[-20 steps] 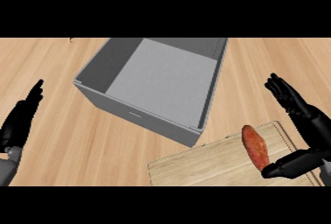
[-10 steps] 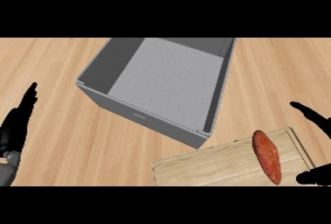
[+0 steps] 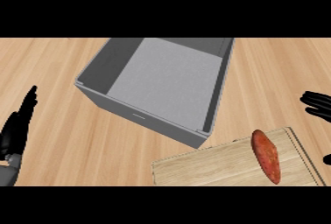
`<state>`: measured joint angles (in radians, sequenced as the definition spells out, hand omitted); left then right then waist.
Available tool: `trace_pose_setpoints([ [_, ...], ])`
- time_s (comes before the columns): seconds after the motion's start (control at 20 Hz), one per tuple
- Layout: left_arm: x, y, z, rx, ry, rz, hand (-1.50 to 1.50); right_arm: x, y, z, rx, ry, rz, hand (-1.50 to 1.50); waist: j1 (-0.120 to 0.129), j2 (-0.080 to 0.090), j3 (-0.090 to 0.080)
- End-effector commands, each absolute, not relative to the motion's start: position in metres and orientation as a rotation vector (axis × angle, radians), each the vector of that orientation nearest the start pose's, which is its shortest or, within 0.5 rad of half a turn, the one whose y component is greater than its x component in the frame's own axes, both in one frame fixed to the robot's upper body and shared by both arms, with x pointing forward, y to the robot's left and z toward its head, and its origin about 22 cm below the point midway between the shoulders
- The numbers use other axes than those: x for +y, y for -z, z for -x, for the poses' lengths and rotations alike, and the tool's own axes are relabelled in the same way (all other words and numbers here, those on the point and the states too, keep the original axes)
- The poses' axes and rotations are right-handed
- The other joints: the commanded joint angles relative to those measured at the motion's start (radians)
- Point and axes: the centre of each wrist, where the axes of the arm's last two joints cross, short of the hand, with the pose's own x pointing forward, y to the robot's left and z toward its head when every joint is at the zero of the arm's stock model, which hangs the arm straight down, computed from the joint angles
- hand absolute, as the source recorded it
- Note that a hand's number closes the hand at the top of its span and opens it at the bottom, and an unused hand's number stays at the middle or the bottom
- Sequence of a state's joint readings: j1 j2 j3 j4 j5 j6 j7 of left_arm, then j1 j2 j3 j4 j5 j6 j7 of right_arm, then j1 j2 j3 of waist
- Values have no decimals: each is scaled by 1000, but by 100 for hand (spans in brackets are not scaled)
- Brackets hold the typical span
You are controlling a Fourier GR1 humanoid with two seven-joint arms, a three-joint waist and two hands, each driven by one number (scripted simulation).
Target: Pick the sweet potato from the tray and place it in the cardboard box
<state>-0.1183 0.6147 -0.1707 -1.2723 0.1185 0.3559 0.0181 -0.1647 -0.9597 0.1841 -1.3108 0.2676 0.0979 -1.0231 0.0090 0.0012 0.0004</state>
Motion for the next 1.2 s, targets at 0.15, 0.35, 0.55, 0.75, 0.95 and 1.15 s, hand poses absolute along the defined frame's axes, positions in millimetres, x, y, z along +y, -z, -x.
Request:
trace_pose_setpoints([
  [0.15, 346, -5, -258, -1367, 219, -651, 0, -375, -131, -277, -1758, -1878, 406, -150, -6, -5, -2],
  [0.35, 351, -12, -255, -1359, 216, -642, 0, -360, -143, -271, -1602, -1982, 452, -150, -10, -5, -2],
  [0.55, 348, -17, -252, -1359, 219, -637, 0, -345, -121, -272, -1523, -1990, 436, -150, -4, -2, 0],
  [0.75, 364, -28, -257, -1367, 211, -642, 0, -321, -122, -274, -1477, -2009, 540, -150, -4, -3, -1],
  [0.95, 359, -27, -266, -1361, 213, -644, 0, -310, -101, -285, -1469, -2046, 509, -150, -2, -1, 0],
  [1.15, 359, -10, -257, -1378, 207, -670, 0, -310, -102, -268, -1468, -2028, 518, -150, -9, -2, 0],
])
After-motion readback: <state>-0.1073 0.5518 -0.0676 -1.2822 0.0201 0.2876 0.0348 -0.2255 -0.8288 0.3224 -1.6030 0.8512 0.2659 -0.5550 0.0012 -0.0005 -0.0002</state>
